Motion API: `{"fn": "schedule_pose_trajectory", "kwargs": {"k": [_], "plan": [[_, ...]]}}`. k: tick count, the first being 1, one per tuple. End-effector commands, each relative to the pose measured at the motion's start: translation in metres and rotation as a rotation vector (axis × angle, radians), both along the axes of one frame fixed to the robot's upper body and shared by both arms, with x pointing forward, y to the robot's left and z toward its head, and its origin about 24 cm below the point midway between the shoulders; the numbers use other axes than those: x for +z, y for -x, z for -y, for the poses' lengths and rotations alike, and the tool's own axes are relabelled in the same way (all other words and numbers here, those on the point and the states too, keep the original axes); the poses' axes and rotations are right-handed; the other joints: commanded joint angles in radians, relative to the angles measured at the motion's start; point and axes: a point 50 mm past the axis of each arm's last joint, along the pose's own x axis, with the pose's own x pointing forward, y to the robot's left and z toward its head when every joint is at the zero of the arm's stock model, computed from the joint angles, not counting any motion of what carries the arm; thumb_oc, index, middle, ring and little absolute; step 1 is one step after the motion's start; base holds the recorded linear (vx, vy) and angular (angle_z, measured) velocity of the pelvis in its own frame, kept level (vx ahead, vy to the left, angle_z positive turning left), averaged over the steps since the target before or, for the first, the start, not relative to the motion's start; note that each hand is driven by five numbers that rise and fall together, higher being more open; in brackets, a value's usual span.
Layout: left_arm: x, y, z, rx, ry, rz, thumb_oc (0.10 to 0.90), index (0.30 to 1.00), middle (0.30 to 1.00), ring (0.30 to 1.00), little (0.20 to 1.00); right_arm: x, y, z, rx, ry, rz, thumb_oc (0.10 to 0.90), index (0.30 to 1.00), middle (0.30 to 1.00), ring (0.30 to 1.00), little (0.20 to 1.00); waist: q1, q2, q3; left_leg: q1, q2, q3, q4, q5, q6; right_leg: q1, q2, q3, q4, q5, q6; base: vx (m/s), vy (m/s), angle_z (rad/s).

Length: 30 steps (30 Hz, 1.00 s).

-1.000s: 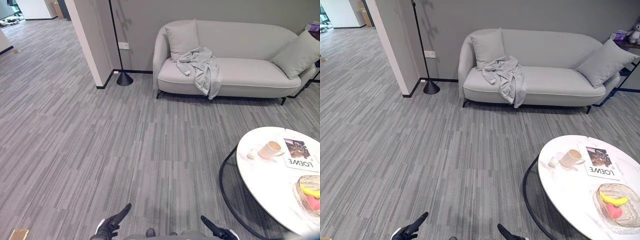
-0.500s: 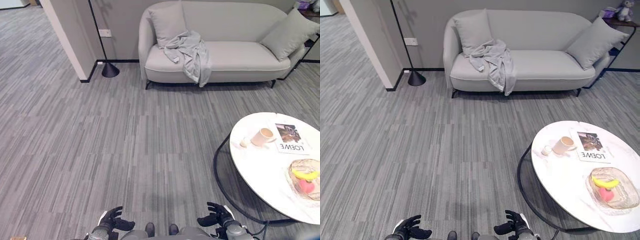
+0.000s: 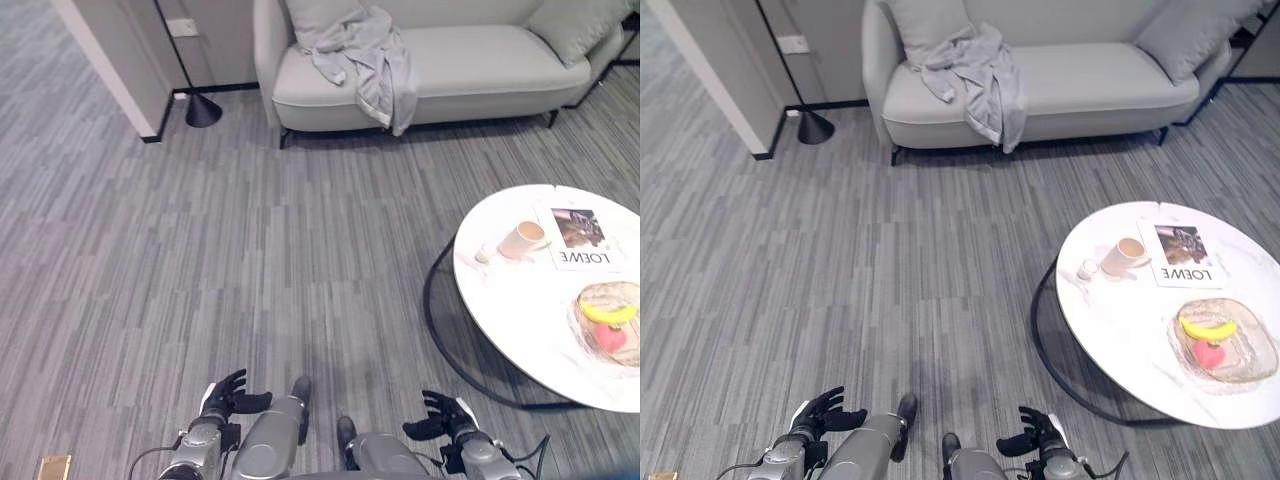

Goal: Hang the clothes on the sofa on the clothes rack.

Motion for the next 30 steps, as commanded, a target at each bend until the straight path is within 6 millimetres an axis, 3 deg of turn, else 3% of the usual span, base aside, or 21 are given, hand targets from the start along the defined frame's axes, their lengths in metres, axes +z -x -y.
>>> {"fn": "schedule_pose_trajectory", "kwargs": {"k": [1, 2, 4, 6, 8, 10, 12, 13, 14, 15, 16, 18, 19, 20, 22, 24, 25, 27, 28, 29, 30], "plan": [[-0.008, 0.029, -0.001, -0.021, -0.02, -0.053, 0.8, 0.9, 0.9, 0.9, 0.9, 0.018, -0.019, 0.005, -0.006, 0.003, 0.15, 0.8, 0.9, 0.9, 0.9, 0.9, 0.05, -0.065, -0.049, -0.165, 0.003, 0.101, -0.033, 0.033, 0.045, 0.302, -0.103, 0.035, -0.176, 0.007, 0.146, 0.65, 0.307, -0.06], [-0.008, 0.033, -0.006, 0.01, -0.02, -0.061, 0.8, 0.9, 0.9, 0.9, 0.9, 0.017, -0.018, 0.0, 0.007, -0.015, 0.147, 0.8, 0.9, 0.9, 0.9, 0.9, 0.067, -0.067, -0.073, -0.13, -0.001, 0.106, -0.033, 0.037, 0.05, 0.321, -0.125, 0.061, -0.171, 0.005, 0.159, 0.77, 0.376, -0.37], [-0.012, 0.043, -0.008, 0.038, -0.011, -0.084, 0.8, 0.9, 0.9, 0.9, 0.9, 0.014, -0.011, -0.003, 0.027, -0.029, 0.129, 0.8, 0.9, 0.9, 0.9, 0.9, 0.079, -0.076, -0.124, -0.079, -0.036, 0.083, -0.033, 0.147, 0.058, 0.335, -0.181, 0.059, -0.139, 0.071, 0.2, 0.82, 0.391, -0.73], [-0.015, 0.052, -0.011, 0.066, -0.005, -0.115, 0.8, 0.9, 0.9, 0.9, 0.9, 0.009, -0.003, -0.005, 0.027, -0.052, 0.095, 0.8, 0.9, 0.9, 0.9, 0.9, 0.083, -0.097, -0.153, -0.001, -0.08, 0.067, -0.033, 0.163, 0.078, 0.282, -0.238, 0.042, 0.027, 0.272, 0.274, 0.74, 0.332, -0.53], [-0.013, 0.049, -0.014, 0.068, -0.007, -0.109, 0.8, 0.9, 0.9, 0.9, 0.9, 0.008, -0.003, -0.005, 0.017, -0.058, 0.09, 0.8, 0.9, 0.9, 0.9, 0.9, 0.07, -0.075, -0.129, 0.105, -0.086, 0.064, -0.033, 0.123, 0.1, 0.18, -0.269, -0.003, 0.276, 0.456, 0.263, 0.54, 0.35, -0.31], [-0.009, 0.041, -0.017, 0.037, -0.024, -0.085, 0.8, 0.9, 0.9, 0.9, 0.9, 0.008, -0.004, -0.005, 0.015, -0.058, 0.095, 0.8, 0.9, 0.9, 0.9, 0.9, 0.041, -0.046, -0.092, 0.209, -0.084, 0.054, -0.033, 0.063, 0.136, 0.056, -0.324, -0.092, 0.456, 0.516, 0.211, 0.48, 0.386, 0.02], [-0.005, 0.03, -0.018, 0.006, -0.038, -0.053, 0.8, 0.9, 0.9, 0.9, 0.9, 0.007, -0.001, -0.005, 0.005, -0.06, 0.09, 0.8, 0.9, 0.9, 0.9, 0.9, 0.004, -0.015, -0.064, 0.275, -0.061, 0.033, -0.033, 0.027, 0.146, -0.074, -0.312, -0.185, 0.5, 0.367, 0.17, 0.48, 0.194, 0.55], [-0.003, 0.028, -0.019, 0.002, -0.04, -0.045, 0.8, 0.9, 0.9, 0.9, 0.9, 0.006, 0.001, -0.005, 0.003, -0.063, 0.086, 0.8, 0.9, 0.9, 0.9, 0.9, -0.013, -0.01, -0.06, 0.303, -0.057, 0.016, -0.033, 0.012, 0.145, -0.106, -0.287, -0.219, 0.463, 0.305, 0.165, 0.7, 0.014, 1.0], [0.0, 0.021, -0.02, -0.006, -0.048, -0.023, 0.8, 0.9, 0.9, 0.9, 0.9, 0.006, 0.003, -0.004, 0.002, -0.059, 0.078, 0.8, 0.9, 0.9, 0.9, 0.9, -0.046, -0.012, -0.043, 0.369, -0.061, -0.007, -0.033, -0.041, 0.143, -0.184, -0.237, -0.285, 0.332, 0.257, 0.186, 0.82, -0.052, 0.97], [0.0, 0.02, -0.021, -0.014, -0.062, -0.02, 0.8, 0.9, 0.9, 0.9, 0.9, 0.007, 0.001, -0.003, 0.016, -0.05, 0.08, 0.8, 0.9, 0.9, 0.9, 0.9, -0.065, -0.027, -0.034, 0.437, -0.087, -0.021, -0.033, -0.099, 0.138, -0.244, -0.183, -0.336, 0.169, 0.278, 0.204, 0.65, -0.058, 0.61], [0.0, 0.02, -0.021, -0.014, -0.062, -0.019, 0.8, 0.9, 0.9, 0.9, 0.9, 0.007, 0.0, -0.003, 0.017, -0.05, 0.08, 0.8, 0.9, 0.9, 0.9, 0.9, -0.066, -0.025, -0.033, 0.438, -0.084, -0.023, -0.033, -0.099, 0.137, -0.237, -0.18, -0.339, 0.158, 0.284, 0.204, 0.62, -0.083, 0.01], [0.0, 0.02, -0.018, -0.023, -0.063, -0.021, 0.8, 0.9, 0.9, 0.9, 0.9, 0.006, 0.002, -0.003, 0.016, -0.047, 0.07, 0.8, 0.9, 0.9, 0.9, 0.9, -0.098, -0.054, -0.032, 0.526, -0.109, -0.057, -0.033, -0.16, 0.124, -0.266, -0.083, -0.345, -0.123, 0.333, 0.249, 0.61, -0.095, -0.06], [0.0, 0.02, -0.018, -0.023, -0.063, -0.021, 0.8, 0.9, 0.9, 0.9, 0.9, 0.006, 0.002, -0.003, 0.016, -0.047, 0.07, 0.8, 0.9, 0.9, 0.9, 0.9, -0.098, -0.054, -0.032, 0.526, -0.109, -0.057, -0.033, -0.16, 0.124, -0.265, -0.083, -0.345, -0.124, 0.334, 0.249, 0.76, -0.13, 0.26], [-0.002, 0.02, -0.017, -0.034, -0.065, -0.033, 0.8, 0.9, 0.9, 0.9, 0.9, 0.005, 0.007, 0.0, 0.005, -0.036, 0.057, 0.8, 0.9, 0.9, 0.9, 0.9, -0.125, -0.071, -0.037, 0.586, -0.116, -0.105, -0.033, -0.203, 0.112, -0.337, -0.045, -0.337, -0.231, 0.361, 0.283, 0.73, -0.15, 0.23], [-0.003, 0.021, -0.014, -0.039, -0.047, -0.034, 0.8, 0.9, 0.9, 0.9, 0.9, 0.004, 0.012, 0.003, -0.009, -0.041, 0.054, 0.8, 0.9, 0.9, 0.9, 0.9, -0.147, -0.073, -0.061, 0.631, -0.104, -0.147, -0.033, -0.223, 0.098, -0.331, -0.034, -0.323, -0.231, 0.355, 0.264, 0.92, -0.237, 0.39], [-0.005, 0.027, -0.012, -0.033, -0.036, -0.046, 0.8, 0.9, 0.9, 0.9, 0.9, 0.003, 0.016, 0.005, -0.015, -0.037, 0.043, 0.8, 0.9, 0.9, 0.9, 0.9, -0.146, -0.064, -0.074, 0.651, -0.072, -0.149, -0.033, -0.207, 0.088, -0.296, -0.029, -0.33, -0.231, 0.373, 0.245, 0.64, -0.197, 0.74], [-0.009, 0.033, -0.008, -0.06, -0.035, -0.072, 0.8, 0.9, 0.9, 0.9, 0.9, 0.004, 0.02, 0.012, -0.034, -0.031, 0.04, 0.8, 0.9, 0.9, 0.9, 0.9, -0.152, -0.045, -0.092, 0.661, -0.017, -0.135, 0.027, -0.154, 0.062, -0.242, -0.007, -0.299, -0.231, 0.382, 0.219, 0.72, -0.242, 0.61], [-0.01, 0.035, -0.005, -0.066, -0.026, -0.086, 0.8, 0.9, 0.9, 0.9, 0.9, 0.005, 0.023, 0.019, -0.052, -0.013, 0.034, 0.8, 0.9, 0.9, 0.9, 0.9, -0.148, -0.034, -0.085, 0.554, 0.008, -0.094, 0.323, -0.04, 0.019, -0.163, -0.018, -0.29, -0.231, 0.367, 0.195, 0.68, -0.252, 0.62], [-0.01, 0.035, -0.005, -0.066, -0.027, -0.086, 0.8, 0.9, 0.9, 0.9, 0.9, 0.004, 0.023, 0.019, -0.053, -0.014, 0.034, 0.8, 0.9, 0.9, 0.9, 0.9, -0.149, -0.037, -0.087, 0.55, 0.004, -0.096, 0.323, -0.038, 0.019, -0.166, -0.022, -0.29, -0.231, 0.368, 0.196, 0.37, -0.177, 0.46], [-0.009, 0.034, -0.006, -0.063, -0.027, -0.08, 0.8, 0.9, 0.9, 0.9, 0.9, 0.006, 0.021, 0.022, -0.066, -0.013, 0.048, 0.8, 0.9, 0.9, 0.9, 0.9, -0.138, -0.042, -0.072, 0.475, 0.007, -0.098, 0.52, 0.045, 0.011, -0.127, -0.017, -0.27, -0.231, 0.348, 0.175, 0.51, -0.314, 0.07], [-0.008, 0.033, -0.007, -0.057, -0.027, -0.073, 0.8, 0.9, 0.9, 0.9, 0.9, 0.007, 0.021, 0.031, -0.084, 0.021, 0.038, 0.8, 0.9, 0.9, 0.9, 0.9, -0.102, -0.068, -0.048, 0.307, -0.035, -0.081, 0.775, 0.097, 0.035, -0.051, -0.022, -0.22, -0.231, 0.29, 0.142, 0.51, -0.304, 0.0]]}}
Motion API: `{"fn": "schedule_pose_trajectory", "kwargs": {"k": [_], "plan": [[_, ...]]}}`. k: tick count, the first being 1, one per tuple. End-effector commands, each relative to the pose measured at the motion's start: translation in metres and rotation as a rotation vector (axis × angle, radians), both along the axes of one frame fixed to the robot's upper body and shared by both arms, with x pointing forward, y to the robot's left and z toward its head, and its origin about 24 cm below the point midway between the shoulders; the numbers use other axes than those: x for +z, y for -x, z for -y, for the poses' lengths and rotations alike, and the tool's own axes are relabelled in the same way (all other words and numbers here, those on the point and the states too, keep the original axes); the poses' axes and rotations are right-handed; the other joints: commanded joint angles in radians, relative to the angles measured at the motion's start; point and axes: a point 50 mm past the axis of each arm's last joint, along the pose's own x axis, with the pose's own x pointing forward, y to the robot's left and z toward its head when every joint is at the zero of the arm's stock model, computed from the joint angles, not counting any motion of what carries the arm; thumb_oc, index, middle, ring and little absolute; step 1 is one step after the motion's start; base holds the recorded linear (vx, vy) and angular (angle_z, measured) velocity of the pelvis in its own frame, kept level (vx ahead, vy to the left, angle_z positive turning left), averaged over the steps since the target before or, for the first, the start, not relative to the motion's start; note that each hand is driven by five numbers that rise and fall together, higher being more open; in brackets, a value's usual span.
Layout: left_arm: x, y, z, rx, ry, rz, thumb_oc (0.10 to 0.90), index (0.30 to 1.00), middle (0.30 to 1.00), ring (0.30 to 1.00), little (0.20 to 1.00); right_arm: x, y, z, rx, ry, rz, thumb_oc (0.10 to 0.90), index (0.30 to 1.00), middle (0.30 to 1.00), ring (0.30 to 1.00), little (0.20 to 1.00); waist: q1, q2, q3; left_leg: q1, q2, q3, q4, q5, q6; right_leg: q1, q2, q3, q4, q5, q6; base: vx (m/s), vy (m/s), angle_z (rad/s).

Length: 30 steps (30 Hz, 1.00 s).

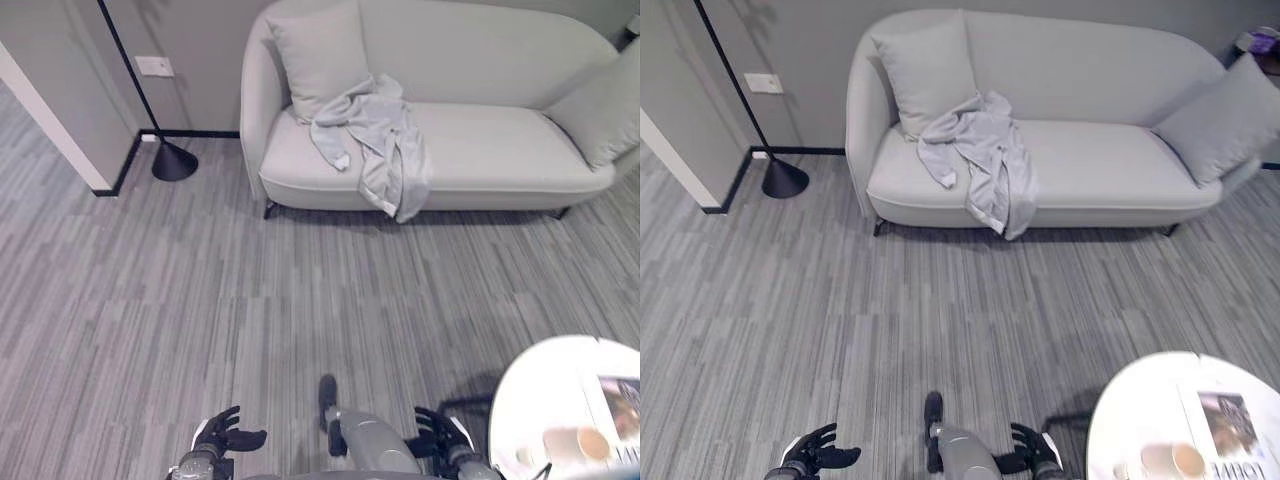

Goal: Hang the clothes on the sofa on the clothes rack.

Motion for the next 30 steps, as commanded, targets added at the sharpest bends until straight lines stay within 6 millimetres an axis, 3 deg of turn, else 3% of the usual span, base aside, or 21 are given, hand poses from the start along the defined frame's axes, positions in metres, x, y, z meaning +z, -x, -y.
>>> {"fn": "schedule_pose_trajectory", "kwargs": {"k": [1, 2, 4, 6, 9, 11, 12, 14, 16, 17, 18, 19, 20, 21, 22, 23, 24, 25, 27, 28, 30], "plan": [[0.011, -0.017, -0.009, -0.055, -0.039, 0.083, 0.8, 0.9, 0.9, 0.9, 0.9, 0.023, -0.027, 0.035, -0.016, 0.101, 0.128, 0.8, 0.9, 0.9, 0.9, 0.9, 0.038, -0.029, 0.059, -0.151, 0.035, 0.003, 0.303, 0.315, 0.018, 0.098, 0.02, 0.121, -0.087, -0.011, 0.107, 0.49, -0.29, -0.15], [0.011, -0.017, -0.009, -0.049, -0.034, 0.088, 0.8, 0.9, 0.9, 0.9, 0.9, 0.023, -0.028, 0.038, -0.023, 0.114, 0.121, 0.8, 0.9, 0.9, 0.9, 0.9, 0.066, -0.038, 0.072, -0.234, 0.007, 0.02, 0.356, 0.269, 0.044, 0.141, 0.015, 0.148, -0.087, -0.032, 0.101, 0.34, -0.126, -0.31], [0.012, -0.016, -0.009, -0.031, -0.021, 0.097, 0.8, 0.9, 0.9, 0.9, 0.9, 0.024, -0.032, 0.04, -0.025, 0.117, 0.125, 0.8, 0.9, 0.9, 0.9, 0.9, 0.111, -0.055, 0.08, -0.381, -0.046, 0.061, 0.317, 0.2, 0.065, 0.21, 0.004, 0.194, -0.087, -0.058, 0.102, 0.5, -0.123, -0.53], [0.013, -0.015, -0.009, -0.012, -0.016, 0.119, 0.8, 0.9, 0.9, 0.9, 0.9, 0.029, -0.039, 0.041, -0.026, 0.115, 0.157, 0.8, 0.9, 0.9, 0.9, 0.9, 0.145, -0.064, 0.085, -0.418, -0.053, 0.08, 0.051, 0.175, 0.072, 0.254, -0.005, 0.214, -0.087, -0.088, 0.111, 0.56, -0.038, -0.78], [0.015, -0.013, -0.011, 0.006, -0.014, 0.142, 0.8, 0.9, 0.9, 0.9, 0.9, 0.037, -0.053, 0.044, -0.02, 0.13, 0.213, 0.8, 0.9, 0.9, 0.9, 0.9, 0.2, -0.027, 0.073, -0.429, -0.036, 0.116, -0.499, 0.256, 0.058, 0.344, 0.027, 0.226, -0.087, -0.163, 0.119, 0.65, 0.019, -0.55], [0.013, -0.009, -0.011, 0.016, -0.025, 0.125, 0.8, 0.9, 0.9, 0.9, 0.9, 0.04, -0.06, 0.044, -0.025, 0.143, 0.236, 0.8, 0.9, 0.9, 0.9, 0.9, 0.216, -0.015, 0.06, -0.551, -0.022, 0.177, -0.522, 0.252, 0.028, 0.41, 0.025, 0.245, -0.087, -0.186, 0.119, 0.66, 0.072, -0.25], [0.012, -0.005, -0.013, 0.029, -0.026, 0.113, 0.8, 0.9, 0.9, 0.9, 0.9, 0.04, -0.064, 0.041, -0.016, 0.135, 0.24, 0.8, 0.9, 0.9, 0.9, 0.9, 0.221, -0.014, 0.048, -0.553, -0.01, 0.214, -0.522, 0.267, 0.021, 0.441, 0.018, 0.263, -0.087, -0.2, 0.119, 0.82, 0.139, -0.3], [0.009, 0.009, -0.023, 0.099, -0.034, 0.081, 0.8, 0.9, 0.9, 0.9, 0.9, 0.039, -0.069, 0.029, 0.013, 0.09, 0.246, 0.8, 0.9, 0.9, 0.9, 0.9, 0.266, -0.007, 0.01, -0.476, -0.015, 0.169, -0.522, 0.306, 0.031, 0.501, -0.021, 0.308, -0.087, -0.23, 0.126, 0.83, 0.183, -0.81], [0.005, 0.024, -0.027, 0.133, -0.045, 0.028, 0.8, 0.9, 0.9, 0.9, 0.9, 0.03, -0.06, 0.022, 0.043, 0.087, 0.198, 0.8, 0.9, 0.9, 0.9, 0.9, 0.283, -0.035, -0.044, -0.409, -0.051, 0.115, -0.522, 0.378, 0.032, 0.517, -0.092, 0.295, -0.016, -0.14, 0.176, 0.82, 0.196, -0.94], [0.003, 0.03, -0.029, 0.154, -0.045, 0.01, 0.8, 0.9, 0.9, 0.9, 0.9, 0.025, -0.053, 0.02, 0.034, 0.071, 0.174, 0.8, 0.9, 0.9, 0.9, 0.9, 0.3, -0.05, -0.059, -0.372, -0.067, 0.098, -0.522, 0.38, 0.048, 0.496, -0.139, 0.289, 0.091, -0.032, 0.23, 0.68, 0.156, -0.45], [0.002, 0.032, -0.03, 0.159, -0.041, -0.002, 0.8, 0.9, 0.9, 0.9, 0.9, 0.023, -0.05, 0.018, 0.033, 0.063, 0.161, 0.8, 0.9, 0.9, 0.9, 0.9, 0.3, -0.044, -0.059, -0.335, -0.065, 0.085, -0.522, 0.377, 0.058, 0.449, -0.155, 0.278, 0.208, 0.044, 0.257, 0.66, 0.185, -0.51], [0.002, 0.034, -0.032, 0.177, -0.043, -0.009, 0.8, 0.9, 0.9, 0.9, 0.9, 0.021, -0.047, 0.017, 0.044, 0.063, 0.145, 0.8, 0.9, 0.9, 0.9, 0.9, 0.296, -0.035, -0.051, -0.28, -0.072, 0.064, -0.522, 0.356, 0.081, 0.401, -0.183, 0.273, 0.369, 0.165, 0.25, 0.71, 0.338, -0.62], [0.003, 0.032, -0.036, 0.168, -0.05, -0.014, 0.8, 0.9, 0.9, 0.9, 0.9, 0.021, -0.047, 0.012, 0.045, 0.044, 0.146, 0.8, 0.9, 0.9, 0.9, 0.9, 0.258, -0.005, -0.018, -0.174, -0.062, 0.034, -0.522, 0.296, 0.135, 0.243, -0.226, 0.232, 0.644, 0.197, 0.192, 0.56, 0.293, -0.58], [0.003, 0.032, -0.036, 0.168, -0.05, -0.014, 0.8, 0.9, 0.9, 0.9, 0.9, 0.021, -0.047, 0.012, 0.045, 0.045, 0.146, 0.8, 0.9, 0.9, 0.9, 0.9, 0.259, -0.003, -0.022, -0.178, -0.06, 0.035, -0.522, 0.297, 0.134, 0.238, -0.224, 0.234, 0.644, 0.199, 0.192, 0.32, 0.211, -0.04], [0.003, 0.032, -0.036, 0.168, -0.05, -0.014, 0.8, 0.9, 0.9, 0.9, 0.9, 0.021, -0.047, 0.012, 0.045, 0.045, 0.146, 0.8, 0.9, 0.9, 0.9, 0.9, 0.26, -0.003, -0.022, -0.179, -0.059, 0.035, -0.522, 0.297, 0.134, 0.237, -0.223, 0.235, 0.644, 0.199, 0.192, 0.16, 0.103, 0.74], [0.004, 0.031, -0.038, 0.168, -0.057, -0.011, 0.8, 0.9, 0.9, 0.9, 0.9, 0.02, -0.047, 0.011, 0.056, 0.047, 0.139, 0.8, 0.9, 0.9, 0.9, 0.9, 0.241, 0.02, -0.009, -0.147, -0.044, 0.027, -0.522, 0.278, 0.151, 0.141, -0.242, 0.202, 0.727, 0.151, 0.17, 0.31, 0.139, 0.82], [0.005, 0.029, -0.037, 0.159, -0.054, -0.005, 0.8, 0.9, 0.9, 0.9, 0.9, 0.019, -0.045, 0.011, 0.06, 0.052, 0.133, 0.8, 0.9, 0.9, 0.9, 0.9, 0.221, 0.035, -0.001, -0.114, -0.027, 0.016, -0.522, 0.262, 0.154, 0.079, -0.26, 0.155, 0.73, 0.058, 0.137, 0.48, 0.13, 0.58], [0.006, 0.026, -0.038, 0.164, -0.052, 0.01, 0.8, 0.9, 0.9, 0.9, 0.9, 0.019, -0.044, 0.012, 0.059, 0.048, 0.133, 0.8, 0.9, 0.9, 0.9, 0.9, 0.21, 0.039, 0.011, -0.088, -0.021, 0.008, -0.522, 0.246, 0.151, 0.041, -0.257, 0.112, 0.68, 0.003, 0.128, 0.5, -0.019, 0.25], [0.01, 0.018, -0.041, 0.173, -0.057, 0.053, 0.8, 0.9, 0.9, 0.9, 0.9, 0.024, -0.046, 0.016, 0.056, 0.045, 0.157, 0.8, 0.9, 0.9, 0.9, 0.9, 0.169, 0.036, 0.03, -0.028, -0.023, -0.027, -0.522, 0.203, 0.138, -0.033, -0.182, 0.045, 0.456, -0.012, 0.144, 0.63, -0.205, 0.48], [0.016, 0.003, -0.045, 0.172, -0.065, 0.105, 0.8, 0.9, 0.9, 0.9, 0.9, 0.028, -0.047, 0.022, 0.033, 0.058, 0.179, 0.8, 0.9, 0.9, 0.9, 0.9, 0.132, 0.004, 0.044, 0.017, -0.042, -0.075, -0.522, 0.17, 0.119, -0.043, -0.093, 0.068, 0.163, 0.016, 0.179, 0.73, -0.307, 0.54], [0.02, -0.009, -0.047, 0.173, -0.083, 0.139, 0.8, 0.9, 0.9, 0.9, 0.9, 0.029, -0.045, 0.027, 0.011, 0.076, 0.179, 0.8, 0.9, 0.9, 0.9, 0.9, 0.095, -0.025, 0.054, 0.064, -0.059, -0.132, -0.522, 0.124, 0.111, -0.077, -0.019, 0.155, -0.019, 0.06, 0.217, 0.65, -0.246, 0.8]]}}
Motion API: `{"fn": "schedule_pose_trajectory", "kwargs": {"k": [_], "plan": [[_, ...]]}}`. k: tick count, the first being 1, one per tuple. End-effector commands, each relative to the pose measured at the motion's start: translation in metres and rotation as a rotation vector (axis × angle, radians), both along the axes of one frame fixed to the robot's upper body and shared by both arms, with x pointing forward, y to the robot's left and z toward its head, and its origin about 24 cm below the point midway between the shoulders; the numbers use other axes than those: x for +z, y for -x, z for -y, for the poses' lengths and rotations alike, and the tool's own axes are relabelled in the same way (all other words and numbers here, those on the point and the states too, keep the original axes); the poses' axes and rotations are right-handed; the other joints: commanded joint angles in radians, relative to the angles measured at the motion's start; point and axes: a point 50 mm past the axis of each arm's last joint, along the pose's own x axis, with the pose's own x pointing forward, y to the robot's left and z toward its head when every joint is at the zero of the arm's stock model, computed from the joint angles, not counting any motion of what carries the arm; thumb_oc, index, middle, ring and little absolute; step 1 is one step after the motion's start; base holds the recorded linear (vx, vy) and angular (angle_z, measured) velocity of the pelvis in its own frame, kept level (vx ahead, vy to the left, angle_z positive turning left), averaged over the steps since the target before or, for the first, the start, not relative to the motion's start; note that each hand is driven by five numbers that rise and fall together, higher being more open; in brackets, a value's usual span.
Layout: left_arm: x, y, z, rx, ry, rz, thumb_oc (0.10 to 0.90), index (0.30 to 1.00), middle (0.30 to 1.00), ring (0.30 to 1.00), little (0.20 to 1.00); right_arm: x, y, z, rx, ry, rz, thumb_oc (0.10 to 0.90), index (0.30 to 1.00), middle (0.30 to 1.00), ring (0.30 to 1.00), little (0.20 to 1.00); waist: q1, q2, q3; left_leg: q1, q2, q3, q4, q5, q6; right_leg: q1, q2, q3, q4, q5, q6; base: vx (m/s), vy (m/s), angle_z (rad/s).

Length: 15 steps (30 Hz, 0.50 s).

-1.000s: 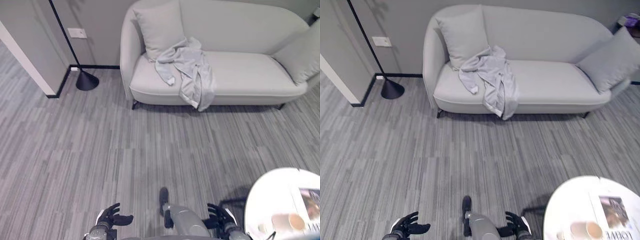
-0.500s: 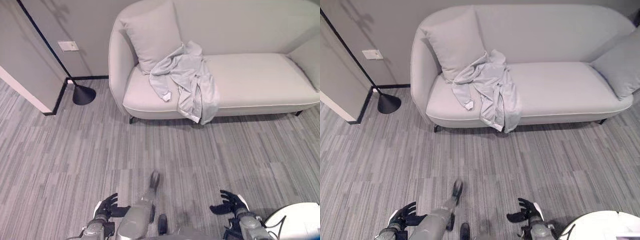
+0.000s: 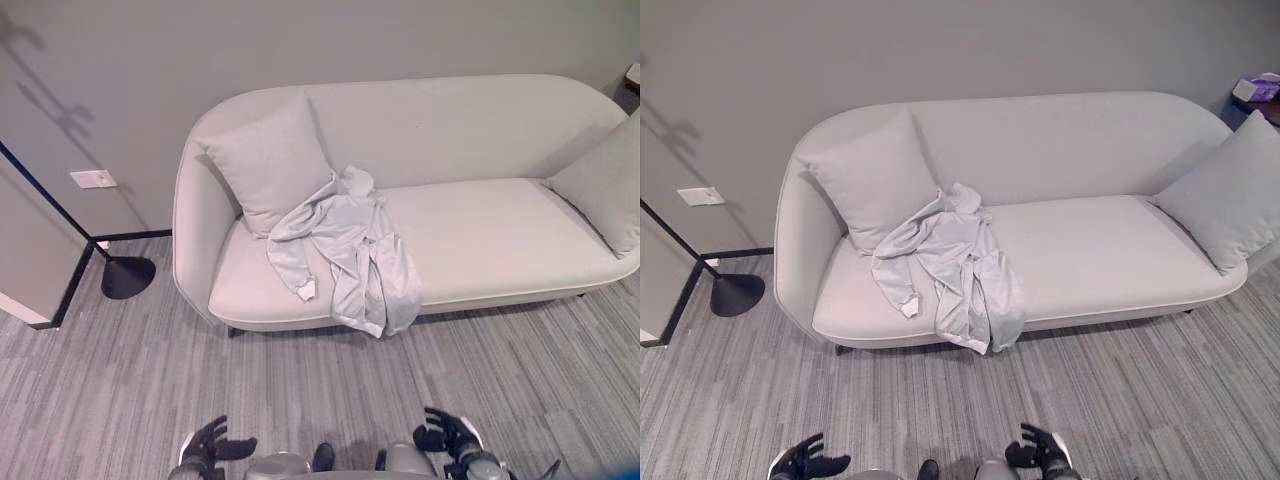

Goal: Hang the clothes on the sofa on the clothes rack.

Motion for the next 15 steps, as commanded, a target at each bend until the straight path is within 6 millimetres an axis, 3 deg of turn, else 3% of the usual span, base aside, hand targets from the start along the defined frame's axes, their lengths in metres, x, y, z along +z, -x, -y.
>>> {"fn": "schedule_pose_trajectory", "kwargs": {"k": [1, 2, 4, 5, 6, 8, 9, 11, 13, 15], "plan": [[0.014, -0.016, -0.02, 0.024, -0.069, 0.097, 0.8, 0.9, 0.9, 0.9, 0.9, 0.02, -0.019, 0.033, -0.022, 0.102, 0.091, 0.8, 0.9, 0.9, 0.9, 0.9, -0.046, -0.081, 0.06, 0.119, -0.03, -0.063, -0.068, -0.093, -0.082, 0.004, 0.123, 0.102, -0.398, 0.381, 0.027, 0.63, -0.24, 1.02], [0.017, -0.023, -0.015, -0.01, -0.06, 0.132, 0.8, 0.9, 0.9, 0.9, 0.9, 0.018, -0.01, 0.036, -0.041, 0.099, 0.073, 0.8, 0.9, 0.9, 0.9, 0.9, -0.044, -0.094, 0.048, 0.138, -0.012, -0.082, -0.068, -0.116, -0.096, 0.061, 0.106, 0.133, -0.415, 0.36, -0.011, 0.62, -0.265, 1.13], [0.018, -0.026, -0.013, -0.005, -0.053, 0.146, 0.8, 0.9, 0.9, 0.9, 0.9, 0.018, -0.006, 0.039, -0.046, 0.107, 0.065, 0.8, 0.9, 0.9, 0.9, 0.9, -0.043, -0.088, 0.043, 0.166, 0.017, -0.077, -0.068, -0.115, -0.109, 0.088, 0.108, 0.131, -0.41, 0.361, -0.02, 0.38, -0.172, 0.98], [0.019, -0.026, -0.012, 0.005, -0.04, 0.159, 0.8, 0.9, 0.9, 0.9, 0.9, 0.019, -0.006, 0.042, -0.05, 0.113, 0.065, 0.8, 0.9, 0.9, 0.9, 0.9, -0.042, -0.084, 0.036, 0.152, 0.029, -0.071, -0.011, -0.115, -0.117, 0.113, 0.1, 0.117, -0.419, 0.356, -0.02, 0.38, -0.153, 0.77], [0.024, -0.034, -0.009, 0.016, -0.019, 0.209, 0.8, 0.9, 0.9, 0.9, 0.9, 0.024, -0.008, 0.05, -0.081, 0.122, 0.089, 0.8, 0.9, 0.9, 0.9, 0.9, -0.042, -0.09, 0.04, 0.059, 0.028, -0.015, 0.218, -0.089, -0.152, 0.168, 0.074, 0.097, -0.435, 0.343, -0.022, 0.43, -0.172, 0.56], [0.027, -0.037, -0.007, 0.027, -0.002, 0.236, 0.8, 0.9, 0.9, 0.9, 0.9, 0.029, -0.011, 0.057, -0.099, 0.133, 0.114, 0.8, 0.9, 0.9, 0.9, 0.9, -0.031, -0.094, 0.058, -0.056, 0.008, 0.029, 0.408, -0.07, -0.16, 0.216, 0.066, 0.101, -0.45, 0.318, -0.045, 0.28, -0.107, 0.39], [0.028, -0.039, -0.006, 0.021, -0.009, 0.244, 0.8, 0.9, 0.9, 0.9, 0.9, 0.031, -0.013, 0.058, -0.1, 0.14, 0.121, 0.8, 0.9, 0.9, 0.9, 0.9, -0.029, -0.096, 0.062, -0.1, 0.021, 0.06, 0.443, -0.066, -0.157, 0.238, 0.059, 0.101, -0.449, 0.296, -0.059, 0.15, -0.051, 0.26], [0.033, -0.043, -0.002, 0.011, 0.004, 0.277, 0.8, 0.9, 0.9, 0.9, 0.9, 0.035, -0.012, 0.064, -0.118, 0.159, 0.133, 0.8, 0.9, 0.9, 0.9, 0.9, -0.017, -0.103, 0.062, -0.164, 0.033, 0.1, 0.418, -0.094, -0.137, 0.281, 0.037, 0.1, -0.467, 0.276, -0.064, 0.28, 0.0, 0.18], [0.044, -0.054, 0.0, -0.008, 0.005, 0.343, 0.8, 0.9, 0.9, 0.9, 0.9, 0.042, -0.018, 0.068, -0.133, 0.168, 0.171, 0.8, 0.9, 0.9, 0.9, 0.9, -0.003, -0.101, 0.063, -0.193, 0.035, 0.099, 0.269, -0.113, -0.133, 0.309, 0.022, 0.093, -0.472, 0.252, -0.053, 0.34, 0.078, 0.07], [0.051, -0.058, 0.003, -0.047, -0.004, 0.377, 0.8, 0.9, 0.9, 0.9, 0.9, 0.045, -0.02, 0.071, -0.14, 0.174, 0.186, 0.8, 0.9, 0.9, 0.9, 0.9, 0.004, -0.094, 0.066, -0.207, 0.051, 0.102, 0.168, -0.069, -0.139, 0.324, 0.019, 0.089, -0.472, 0.239, -0.053, 0.2, 0.094, 0.06]]}}
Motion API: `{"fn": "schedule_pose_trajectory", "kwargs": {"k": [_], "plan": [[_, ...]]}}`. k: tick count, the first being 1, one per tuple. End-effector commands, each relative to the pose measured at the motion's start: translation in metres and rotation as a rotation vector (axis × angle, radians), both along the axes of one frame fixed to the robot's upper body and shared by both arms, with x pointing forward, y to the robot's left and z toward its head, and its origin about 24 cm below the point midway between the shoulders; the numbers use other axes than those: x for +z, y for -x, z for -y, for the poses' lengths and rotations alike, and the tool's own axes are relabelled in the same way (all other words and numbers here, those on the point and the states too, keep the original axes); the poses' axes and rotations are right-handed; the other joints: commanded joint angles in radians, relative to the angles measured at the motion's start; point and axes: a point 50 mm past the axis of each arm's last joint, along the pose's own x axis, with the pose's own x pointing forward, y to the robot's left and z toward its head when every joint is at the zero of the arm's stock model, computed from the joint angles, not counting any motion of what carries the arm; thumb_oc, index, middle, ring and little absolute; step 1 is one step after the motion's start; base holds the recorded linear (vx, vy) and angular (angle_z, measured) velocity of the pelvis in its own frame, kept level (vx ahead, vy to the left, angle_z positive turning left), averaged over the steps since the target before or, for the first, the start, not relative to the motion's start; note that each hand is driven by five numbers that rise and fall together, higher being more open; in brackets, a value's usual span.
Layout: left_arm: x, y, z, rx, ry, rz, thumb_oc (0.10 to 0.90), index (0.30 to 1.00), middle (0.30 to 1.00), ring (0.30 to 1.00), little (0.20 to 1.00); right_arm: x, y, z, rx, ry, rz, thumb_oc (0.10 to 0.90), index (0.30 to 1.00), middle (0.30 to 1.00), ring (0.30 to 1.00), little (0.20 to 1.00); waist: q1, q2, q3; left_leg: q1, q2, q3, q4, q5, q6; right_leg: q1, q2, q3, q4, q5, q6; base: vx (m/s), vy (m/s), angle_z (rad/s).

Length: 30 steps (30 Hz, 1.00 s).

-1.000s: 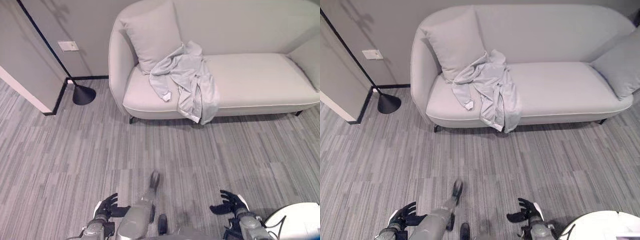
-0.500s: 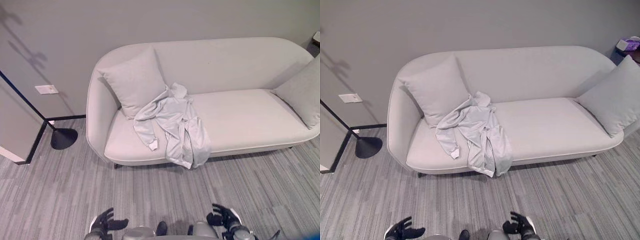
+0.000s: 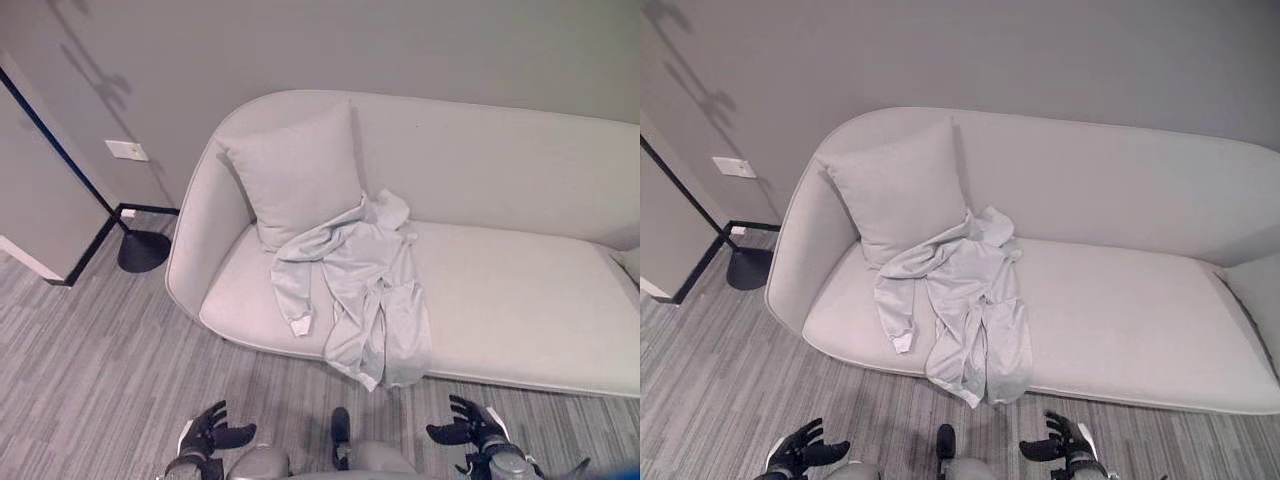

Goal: Hang the clothes on the sofa on the clothes rack.

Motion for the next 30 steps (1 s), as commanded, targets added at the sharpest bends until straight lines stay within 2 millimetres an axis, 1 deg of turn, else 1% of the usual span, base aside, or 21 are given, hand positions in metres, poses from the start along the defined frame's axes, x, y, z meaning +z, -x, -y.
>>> {"fn": "schedule_pose_trajectory", "kwargs": {"k": [1, 3, 4, 5, 7, 8, 9, 10, 11, 13, 15, 18, 19, 20, 21, 23, 24, 25, 26, 28, 30], "plan": [[0.04, -0.039, -0.01, -0.027, -0.051, 0.255, 0.8, 0.9, 0.9, 0.9, 0.9, 0.028, -0.016, 0.031, -0.017, 0.098, 0.12, 0.8, 0.9, 0.9, 0.9, 0.9, 0.017, 0.014, 0.011, -0.156, 0.017, 0.051, -0.118, 0.127, 0.01, 0.111, -0.021, 0.017, 0.004, -0.079, 0.126, 0.2, 0.117, 0.13], [0.047, -0.047, -0.006, -0.095, -0.076, 0.286, 0.8, 0.9, 0.9, 0.9, 0.9, 0.035, -0.03, 0.034, -0.026, 0.127, 0.157, 0.8, 0.9, 0.9, 0.9, 0.9, 0.045, 0.04, 0.013, -0.223, 0.02, 0.03, -0.265, 0.192, -0.012, 0.138, -0.019, 0.025, 0.004, -0.113, 0.126, 0.29, 0.211, 0.0], [0.056, -0.052, -0.005, -0.117, -0.081, 0.328, 0.8, 0.9, 0.9, 0.9, 0.9, 0.038, -0.036, 0.033, -0.006, 0.133, 0.171, 0.8, 0.9, 0.9, 0.9, 0.9, 0.048, 0.06, 0.0, -0.201, 0.023, 0.004, -0.265, 0.186, -0.021, 0.147, -0.017, 0.04, 0.004, -0.116, 0.134, 0.31, 0.267, -0.15], [0.059, -0.055, -0.006, -0.139, -0.099, 0.335, 0.8, 0.9, 0.9, 0.9, 0.9, 0.041, -0.041, 0.033, 0.004, 0.131, 0.187, 0.8, 0.9, 0.9, 0.9, 0.9, 0.049, 0.076, -0.011, -0.186, 0.032, -0.016, -0.265, 0.215, -0.03, 0.154, -0.017, 0.05, 0.004, -0.13, 0.14, 0.36, 0.332, -0.21], [0.068, -0.062, -0.004, -0.205, -0.132, 0.369, 0.8, 0.9, 0.9, 0.9, 0.9, 0.047, -0.051, 0.034, 0.034, 0.156, 0.203, 0.8, 0.9, 0.9, 0.9, 0.9, 0.056, 0.099, -0.04, -0.151, 0.016, -0.039, -0.265, 0.266, -0.018, 0.165, -0.062, 0.073, 0.004, -0.141, 0.164, 0.42, 0.397, -0.87], [0.073, -0.064, -0.004, -0.231, -0.138, 0.393, 0.8, 0.9, 0.9, 0.9, 0.9, 0.049, -0.054, 0.032, 0.035, 0.149, 0.214, 0.8, 0.9, 0.9, 0.9, 0.9, 0.056, 0.103, -0.051, -0.128, 0.007, -0.03, -0.265, 0.261, -0.009, 0.179, -0.09, 0.081, 0.005, -0.14, 0.174, 0.49, 0.529, -1.28], [0.081, -0.068, -0.006, -0.283, -0.183, 0.415, 0.8, 0.9, 0.9, 0.9, 0.9, 0.054, -0.066, 0.031, 0.059, 0.164, 0.232, 0.8, 0.9, 0.9, 0.9, 0.9, 0.068, 0.119, -0.054, -0.079, 0.002, -0.003, -0.265, 0.233, 0.013, 0.131, -0.139, 0.068, 0.149, -0.126, 0.177, 0.34, 0.377, -0.83], [0.081, -0.069, -0.006, -0.283, -0.184, 0.415, 0.8, 0.9, 0.9, 0.9, 0.9, 0.054, -0.067, 0.03, 0.059, 0.164, 0.233, 0.8, 0.9, 0.9, 0.9, 0.9, 0.075, 0.118, -0.053, -0.078, 0.002, 0.005, -0.265, 0.231, 0.014, 0.124, -0.139, 0.077, 0.161, -0.132, 0.178, 0.35, 0.428, -0.68], [0.091, -0.072, -0.011, -0.314, -0.233, 0.444, 0.8, 0.9, 0.9, 0.9, 0.9, 0.057, -0.072, 0.027, 0.093, 0.172, 0.242, 0.8, 0.9, 0.9, 0.9, 0.9, 0.084, 0.122, -0.041, -0.027, -0.001, 0.029, -0.265, 0.205, 0.036, 0.07, -0.174, 0.056, 0.296, -0.066, 0.164, 0.22, 0.232, -0.39], [0.093, -0.074, -0.012, -0.329, -0.248, 0.449, 0.8, 0.9, 0.9, 0.9, 0.9, 0.059, -0.073, 0.027, 0.099, 0.174, 0.249, 0.8, 0.9, 0.9, 0.9, 0.9, 0.087, 0.121, -0.037, -0.007, -0.003, 0.036, -0.265, 0.192, 0.043, 0.041, -0.182, 0.058, 0.359, -0.045, 0.153, 0.22, 0.183, -0.46], [0.103, -0.081, -0.012, -0.385, -0.297, 0.481, 0.8, 0.9, 0.9, 0.9, 0.9, 0.066, -0.074, 0.03, 0.114, 0.197, 0.277, 0.8, 0.9, 0.9, 0.9, 0.9, 0.067, 0.116, -0.027, 0.039, -0.009, 0.032, -0.265, 0.157, 0.056, -0.026, -0.146, 0.05, 0.399, -0.029, 0.14, 0.26, 0.08, -0.32], [0.118, -0.093, -0.008, -0.405, -0.317, 0.553, 0.8, 0.9, 0.9, 0.9, 0.9, 0.083, -0.084, 0.032, 0.127, 0.218, 0.356, 0.8, 0.9, 0.9, 0.9, 0.9, 0.046, 0.098, -0.006, 0.079, -0.009, 0.036, -0.265, 0.111, 0.053, -0.085, -0.097, -0.02, 0.237, -0.041, 0.163, 0.2, -0.074, -0.06], [0.118, -0.093, -0.008, -0.406, -0.317, 0.553, 0.8, 0.9, 0.9, 0.9, 0.9, 0.083, -0.083, 0.033, 0.127, 0.218, 0.355, 0.8, 0.9, 0.9, 0.9, 0.9, 0.045, 0.102, -0.005, 0.084, -0.004, 0.033, -0.265, 0.105, 0.052, -0.074, -0.092, -0.025, 0.226, -0.038, 0.161, 0.28, -0.144, -0.02], [0.129, -0.101, -0.005, -0.417, -0.326, 0.603, 0.8, 0.9, 0.9, 0.9, 0.9, 0.091, -0.087, 0.036, 0.122, 0.239, 0.384, 0.8, 0.9, 0.9, 0.9, 0.9, 0.022, 0.082, 0.011, 0.112, -0.014, 0.016, -0.265, 0.084, 0.054, -0.142, -0.053, -0.014, 0.124, 0.002, 0.184, 0.21, -0.092, 0.05], [0.129, -0.102, -0.004, -0.417, -0.326, 0.604, 0.8, 0.9, 0.9, 0.9, 0.9, 0.091, -0.087, 0.037, 0.122, 0.239, 0.385, 0.8, 0.9, 0.9, 0.9, 0.9, 0.022, 0.086, 0.012, 0.115, -0.009, 0.016, -0.265, 0.079, 0.053, -0.135, -0.048, -0.016, 0.116, 0.005, 0.184, 0.3, -0.132, 0.09], [0.144, -0.117, 0.001, -0.438, -0.351, 0.674, 0.8, 0.9, 0.9, 0.9, 0.9, 0.1, -0.092, 0.039, 0.117, 0.259, 0.425, 0.8, 0.9, 0.9, 0.9, 0.9, -0.002, 0.068, 0.029, 0.155, -0.012, -0.017, -0.265, 0.049, 0.047, -0.171, -0.003, 0.018, 0.02, 0.054, 0.214, 0.38, -0.184, 0.4], [0.161, -0.129, 0.008, -0.474, -0.362, 0.752, 0.8, 0.9, 0.9, 0.9, 0.9, 0.111, -0.093, 0.042, 0.127, 0.276, 0.467, 0.8, 0.9, 0.9, 0.9, 0.9, -0.013, 0.049, 0.021, 0.176, -0.006, -0.045, -0.265, 0.018, 0.038, -0.153, -0.009, 0.042, 0.006, 0.046, 0.221, 0.39, -0.208, 0.54], [0.161, -0.129, 0.008, -0.476, -0.361, 0.752, 0.8, 0.9, 0.9, 0.9, 0.9, 0.111, -0.092, 0.043, 0.126, 0.275, 0.467, 0.8, 0.9, 0.9, 0.9, 0.9, -0.015, 0.05, 0.023, 0.179, -0.005, -0.049, -0.265, 0.017, 0.037, -0.148, -0.01, 0.038, 0.007, 0.043, 0.221, 0.47, -0.311, 0.62], [0.168, -0.131, 0.01, -0.484, -0.37, 0.783, 0.8, 0.9, 0.9, 0.9, 0.9, 0.117, -0.093, 0.045, 0.127, 0.277, 0.492, 0.8, 0.9, 0.9, 0.9, 0.9, -0.02, 0.033, 0.01, 0.198, 0.012, -0.057, -0.265, 0.009, 0.03, -0.138, -0.024, 0.047, 0.041, 0.072, 0.205, 0.25, -0.171, 0.74], [0.175, -0.133, 0.012, -0.478, -0.361, 0.817, 0.8, 0.9, 0.9, 0.9, 0.9, 0.125, -0.096, 0.045, 0.144, 0.285, 0.527, 0.8, 0.9, 0.9, 0.9, 0.9, -0.029, 0.04, 0.0, 0.209, 0.046, -0.059, -0.257, -0.001, 0.019, -0.131, -0.019, 0.036, 0.06, 0.056, 0.196, 0.32, -0.233, 0.71], [0.185, -0.136, 0.015, -0.487, -0.359, 0.864, 0.8, 0.9, 0.9, 0.9, 0.9, 0.137, -0.103, 0.046, 0.161, 0.296, 0.568, 0.8, 0.9, 0.9, 0.9, 0.9, -0.034, 0.037, 0.009, 0.137, 0.05, -0.056, -0.073, -0.008, 0.005, -0.105, -0.023, 0.022, 0.069, 0.035, 0.175, 0.26, -0.242, 0.45]]}}
